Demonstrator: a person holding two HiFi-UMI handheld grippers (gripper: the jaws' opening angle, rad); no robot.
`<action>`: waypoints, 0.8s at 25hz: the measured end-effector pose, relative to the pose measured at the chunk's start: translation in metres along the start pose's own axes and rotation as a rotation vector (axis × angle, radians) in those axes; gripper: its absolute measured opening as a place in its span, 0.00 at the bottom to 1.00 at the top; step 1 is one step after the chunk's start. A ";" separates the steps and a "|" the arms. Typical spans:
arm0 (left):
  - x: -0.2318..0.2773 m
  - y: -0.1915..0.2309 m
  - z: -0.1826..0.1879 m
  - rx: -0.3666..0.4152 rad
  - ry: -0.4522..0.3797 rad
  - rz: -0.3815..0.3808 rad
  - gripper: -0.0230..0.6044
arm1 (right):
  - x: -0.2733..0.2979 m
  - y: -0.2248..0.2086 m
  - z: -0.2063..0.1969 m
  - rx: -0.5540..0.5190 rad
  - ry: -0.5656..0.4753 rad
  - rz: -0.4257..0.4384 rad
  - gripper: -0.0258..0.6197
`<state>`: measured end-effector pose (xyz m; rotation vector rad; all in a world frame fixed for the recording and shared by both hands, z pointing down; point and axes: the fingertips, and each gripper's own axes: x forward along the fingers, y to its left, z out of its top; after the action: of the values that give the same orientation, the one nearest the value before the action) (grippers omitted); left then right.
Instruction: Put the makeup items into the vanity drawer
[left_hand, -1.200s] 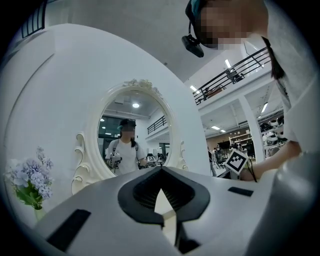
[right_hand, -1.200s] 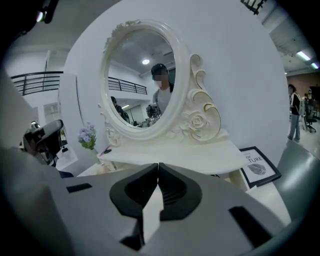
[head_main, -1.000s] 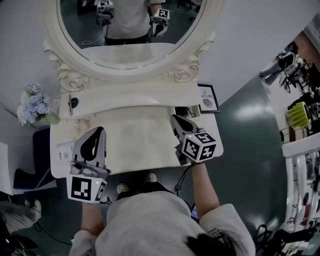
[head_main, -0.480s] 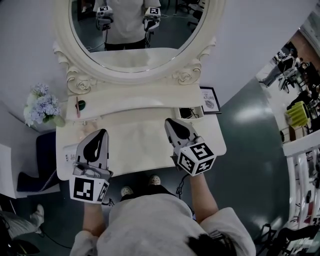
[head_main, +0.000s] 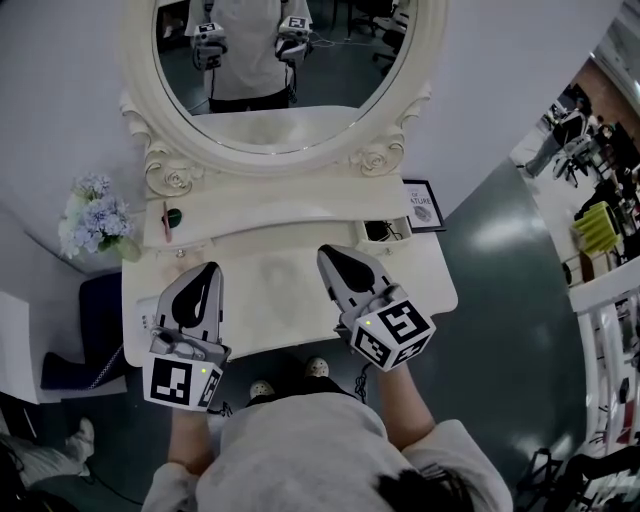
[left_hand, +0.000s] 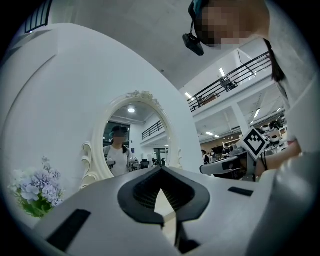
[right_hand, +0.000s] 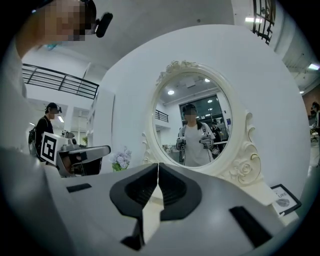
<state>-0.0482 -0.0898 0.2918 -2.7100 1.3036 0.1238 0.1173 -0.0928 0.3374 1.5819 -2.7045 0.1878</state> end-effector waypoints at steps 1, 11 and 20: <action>-0.001 0.000 0.002 0.001 -0.004 -0.001 0.05 | 0.000 0.004 0.003 -0.006 -0.005 0.004 0.08; -0.016 0.008 0.017 0.007 -0.029 0.004 0.05 | -0.001 0.037 0.022 -0.036 -0.052 0.047 0.08; -0.027 0.009 0.023 0.010 -0.044 -0.005 0.05 | -0.006 0.054 0.034 -0.053 -0.085 0.052 0.08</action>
<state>-0.0726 -0.0713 0.2716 -2.6861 1.2821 0.1744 0.0749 -0.0650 0.2978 1.5413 -2.7909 0.0488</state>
